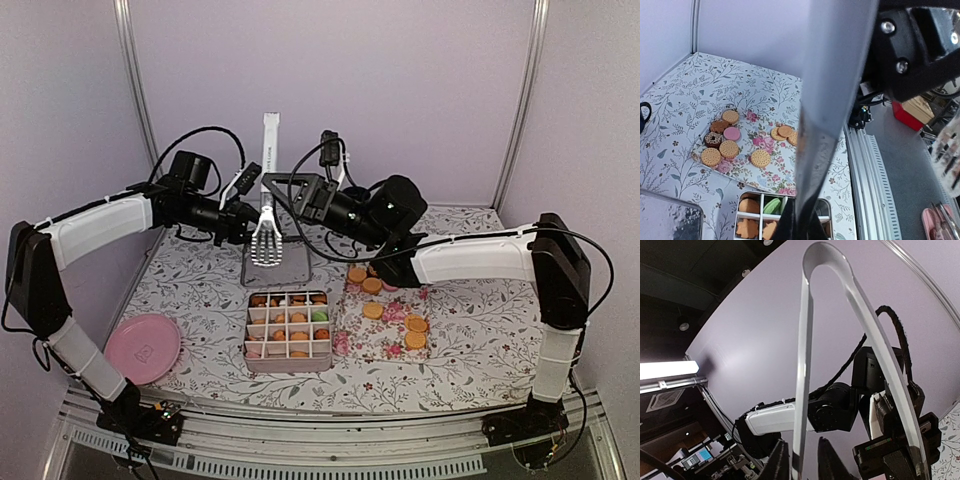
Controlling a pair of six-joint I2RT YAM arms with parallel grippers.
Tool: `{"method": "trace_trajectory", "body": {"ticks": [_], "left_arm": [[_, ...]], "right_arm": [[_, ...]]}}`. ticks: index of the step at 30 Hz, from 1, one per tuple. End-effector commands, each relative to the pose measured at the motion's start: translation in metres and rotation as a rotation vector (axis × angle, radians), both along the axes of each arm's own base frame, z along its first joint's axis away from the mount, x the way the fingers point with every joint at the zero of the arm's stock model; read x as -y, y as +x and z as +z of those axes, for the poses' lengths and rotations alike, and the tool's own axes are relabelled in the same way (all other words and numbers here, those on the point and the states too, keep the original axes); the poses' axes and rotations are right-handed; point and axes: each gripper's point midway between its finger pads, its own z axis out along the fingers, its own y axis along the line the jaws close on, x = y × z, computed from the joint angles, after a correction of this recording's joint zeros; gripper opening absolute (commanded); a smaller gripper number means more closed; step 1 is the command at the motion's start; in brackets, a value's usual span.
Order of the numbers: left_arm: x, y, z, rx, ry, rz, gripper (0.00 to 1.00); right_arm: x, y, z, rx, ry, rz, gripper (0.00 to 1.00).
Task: Pack the cookies
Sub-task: Pass from the right arm to the left, then pass from the left arm to the right
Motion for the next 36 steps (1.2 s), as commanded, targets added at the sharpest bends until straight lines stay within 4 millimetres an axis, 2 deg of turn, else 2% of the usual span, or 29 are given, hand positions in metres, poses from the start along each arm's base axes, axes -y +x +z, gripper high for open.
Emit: {"method": "trace_trajectory", "body": {"ticks": [1, 3, 5, 6, 9, 12, 18, 21, 28, 36], "left_arm": [[0.003, -0.014, 0.013, 0.009, -0.036, -0.072, 0.00], [0.001, -0.019, 0.016, 0.035, -0.035, -0.094, 0.00], [-0.002, -0.025, 0.015, 0.034, -0.022, -0.109, 0.00], [-0.002, -0.028, 0.016, 0.041, -0.018, -0.118, 0.00], [-0.002, -0.037, 0.010, 0.051, 0.013, -0.139, 0.00], [0.004, -0.047, -0.002, 0.059, 0.061, -0.166, 0.00], [0.015, -0.059, -0.024, 0.052, 0.161, -0.218, 0.00], [0.016, -0.062, -0.030, 0.064, 0.189, -0.230, 0.00], [0.020, -0.058, -0.042, 0.090, 0.245, -0.223, 0.00], [0.020, -0.049, -0.052, 0.126, 0.297, -0.186, 0.00]], "right_arm": [[0.006, -0.007, 0.002, 0.069, -0.039, 0.015, 0.47], [0.014, -0.005, -0.006, 0.096, -0.118, 0.034, 0.73], [0.027, -0.003, -0.014, 0.138, -0.207, 0.035, 0.95], [0.034, -0.003, -0.020, 0.163, -0.266, 0.028, 1.00], [0.057, 0.000, -0.022, 0.295, -0.425, -0.058, 0.99], [0.071, -0.006, -0.022, 0.388, -0.501, -0.018, 0.99], [0.069, -0.028, -0.030, 0.495, -0.629, 0.175, 0.99], [0.068, -0.023, -0.039, 0.485, -0.677, 0.165, 0.99], [0.056, -0.040, -0.041, 0.530, -0.668, 0.222, 0.99], [0.042, -0.043, -0.045, 0.512, -0.662, 0.239, 0.95]]}}
